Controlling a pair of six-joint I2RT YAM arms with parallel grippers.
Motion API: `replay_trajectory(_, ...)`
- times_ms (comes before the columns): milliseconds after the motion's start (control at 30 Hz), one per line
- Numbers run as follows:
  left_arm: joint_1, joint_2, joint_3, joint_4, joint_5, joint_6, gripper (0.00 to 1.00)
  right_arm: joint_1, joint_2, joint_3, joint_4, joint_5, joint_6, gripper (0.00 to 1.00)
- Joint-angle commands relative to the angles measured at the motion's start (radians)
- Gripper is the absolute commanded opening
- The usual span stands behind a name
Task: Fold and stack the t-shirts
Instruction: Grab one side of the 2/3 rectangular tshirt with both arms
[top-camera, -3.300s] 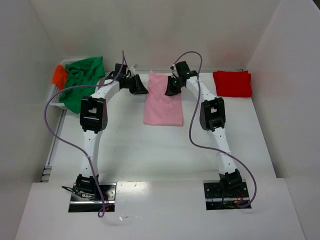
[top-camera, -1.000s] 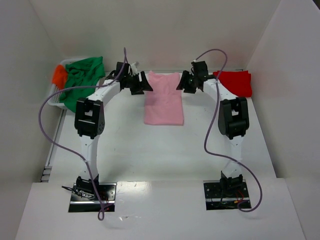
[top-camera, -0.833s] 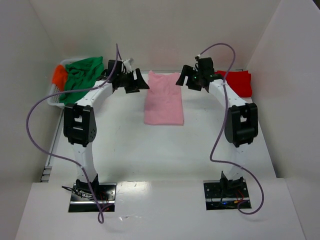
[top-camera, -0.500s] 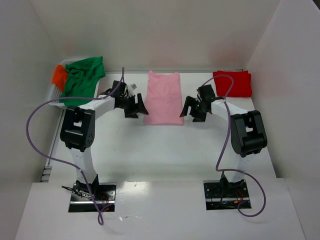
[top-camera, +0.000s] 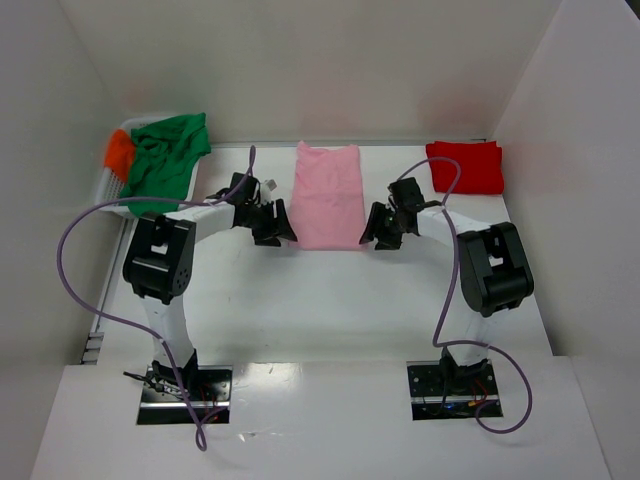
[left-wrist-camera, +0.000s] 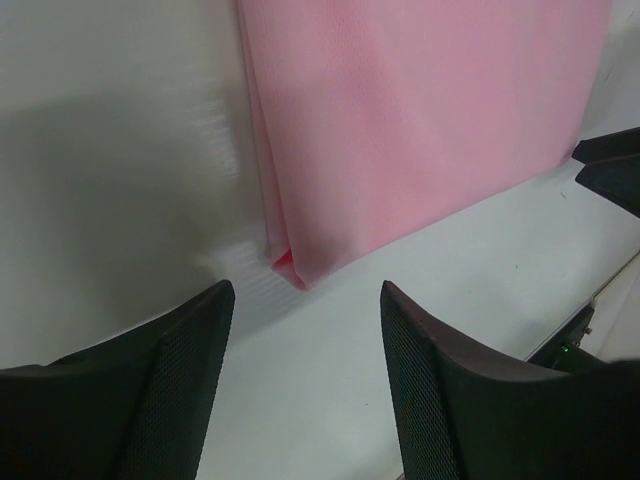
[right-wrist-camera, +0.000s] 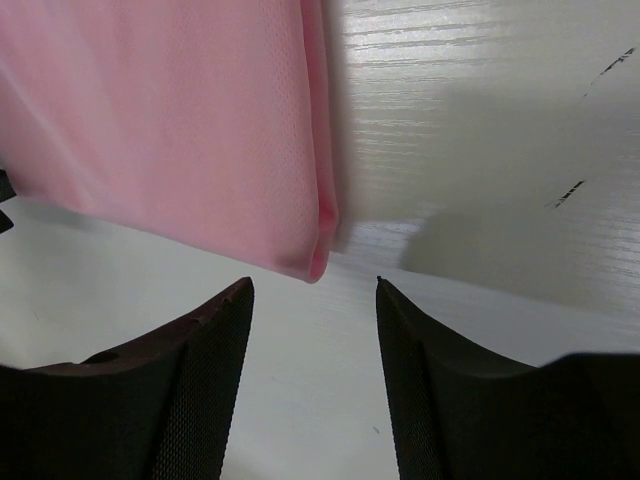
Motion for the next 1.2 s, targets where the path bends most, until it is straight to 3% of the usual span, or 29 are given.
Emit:
replay_trajectory(0,0.003,0.014,0.018,0.037,0.007,-0.001,0.68,0.006,0.001,0.010,0.043,0.021,0.004,0.57)
replay_trajectory(333,-0.007,0.043,0.018,0.037,0.017,-0.001,0.53,0.017,0.070,0.021,0.063,0.012,0.013,0.44)
replay_trajectory(500,-0.016,0.062,0.037,0.037,-0.019,-0.001,0.36,0.026,0.110,0.032,0.054,0.012,0.013,0.31)
replay_trajectory(567,-0.026,0.071,0.037,0.037,-0.019,-0.001,0.24,0.026,0.110,0.032,0.054,0.032,0.013,0.25)
replay_trajectory(733,-0.026,0.080,0.046,0.037,-0.029,-0.001,0.07,0.026,0.101,0.032,0.054,0.053,0.022,0.01)
replay_trajectory(800,-0.026,0.080,0.046,0.037,-0.029,-0.001,0.01,0.026,0.090,0.032,0.054,0.062,0.022,0.00)
replay_trajectory(1167,-0.026,-0.024,-0.020,-0.084,-0.029,0.067,0.00,0.026,-0.022,-0.054,0.016,0.072,0.051,0.00)
